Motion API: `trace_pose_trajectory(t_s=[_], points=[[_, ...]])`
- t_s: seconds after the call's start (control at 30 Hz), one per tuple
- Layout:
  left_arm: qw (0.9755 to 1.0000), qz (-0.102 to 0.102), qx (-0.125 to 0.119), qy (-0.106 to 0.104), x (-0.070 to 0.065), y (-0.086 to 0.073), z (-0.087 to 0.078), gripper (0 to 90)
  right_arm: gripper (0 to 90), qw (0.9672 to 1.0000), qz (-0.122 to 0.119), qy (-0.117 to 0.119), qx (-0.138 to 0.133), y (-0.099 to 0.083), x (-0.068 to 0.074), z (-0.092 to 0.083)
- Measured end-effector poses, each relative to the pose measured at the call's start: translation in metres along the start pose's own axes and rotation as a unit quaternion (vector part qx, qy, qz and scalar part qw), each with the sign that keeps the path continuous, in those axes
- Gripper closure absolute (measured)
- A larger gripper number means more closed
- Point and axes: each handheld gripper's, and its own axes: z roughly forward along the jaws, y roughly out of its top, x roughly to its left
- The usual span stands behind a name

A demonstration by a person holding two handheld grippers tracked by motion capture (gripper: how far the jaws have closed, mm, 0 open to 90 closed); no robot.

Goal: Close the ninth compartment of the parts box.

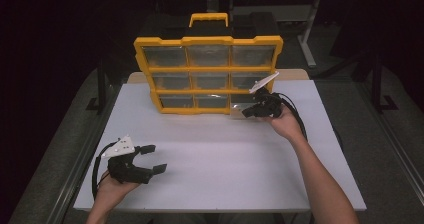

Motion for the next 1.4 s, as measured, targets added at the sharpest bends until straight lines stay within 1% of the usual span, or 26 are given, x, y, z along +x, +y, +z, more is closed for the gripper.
trace_pose_trajectory(t_s=[0.07, 0.13, 0.17, 0.23, 0.33, 0.5, 0.53, 0.6, 0.63, 0.73, 0.9, 1.0, 1.13, 1.4], points=[[1.0, 0.0, 0.0, 0.0, 0.0, 0.0, 0.0, 17.6, 88.8, 1.0, 0.006, 0.007, -0.002, 0.0, 0.0, 0.0], [1.0, 0.0, 0.001, 0.001, 0.0, 0.0, 0.0, 17.6, 88.8, 1.0, 0.005, 0.004, -0.002, 0.0, -0.001, 0.0], [1.0, 0.0, 0.0, 0.001, 0.0, 0.0, 0.0, 17.6, 88.8, 1.0, 0.007, 0.006, -0.002, 0.001, -0.002, 0.001], [1.0, 0.0, 0.0, 0.001, 0.0, 0.0, 0.0, 17.6, 88.8, 1.0, 0.006, 0.001, -0.002, 0.001, -0.003, 0.001], [1.0, 0.001, -0.002, 0.001, 0.0, 0.0, 0.0, 17.6, 88.8, 0.9999, 0.011, 0.003, -0.002, 0.002, -0.004, 0.002], [1.0, 0.001, 0.005, 0.002, 0.002, -0.001, 0.0, 17.6, 88.8, 1.0, 0.008, 0.001, -0.001, 0.004, -0.007, 0.003], [1.0, 0.002, 0.006, 0.002, 0.002, -0.001, 0.001, 17.6, 88.8, 1.0, 0.001, -0.005, 0.0, 0.004, -0.009, 0.003], [1.0, 0.0, 0.004, 0.003, 0.002, -0.001, 0.001, 17.6, 88.8, 1.0, 0.0, -0.006, 0.001, 0.005, -0.011, 0.004], [1.0, -0.005, 0.004, 0.002, 0.002, -0.002, 0.001, 17.6, 88.8, 1.0, 0.0, -0.007, 0.002, 0.006, -0.011, 0.004], [1.0, -0.006, 0.006, 0.003, 0.002, -0.003, 0.001, 17.6, 88.8, 1.0, 0.001, -0.006, 0.0, 0.007, -0.013, 0.005], [0.9999, -0.007, 0.007, 0.002, 0.002, -0.003, 0.001, 17.6, 88.8, 0.9999, 0.002, -0.011, 0.0, 0.008, -0.015, 0.007], [1.0, -0.003, 0.006, 0.001, 0.002, -0.002, 0.001, 17.6, 88.8, 0.9999, 0.002, -0.014, 0.002, 0.008, -0.015, 0.006], [1.0, -0.003, 0.004, 0.002, 0.001, -0.002, 0.0, 17.6, 88.8, 0.9998, 0.003, -0.019, 0.004, 0.01, -0.015, 0.006], [1.0, -0.006, 0.004, 0.003, 0.001, -0.002, -0.001, 17.6, 88.8, 0.9995, -0.003, -0.03, 0.006, 0.014, -0.017, 0.005]])
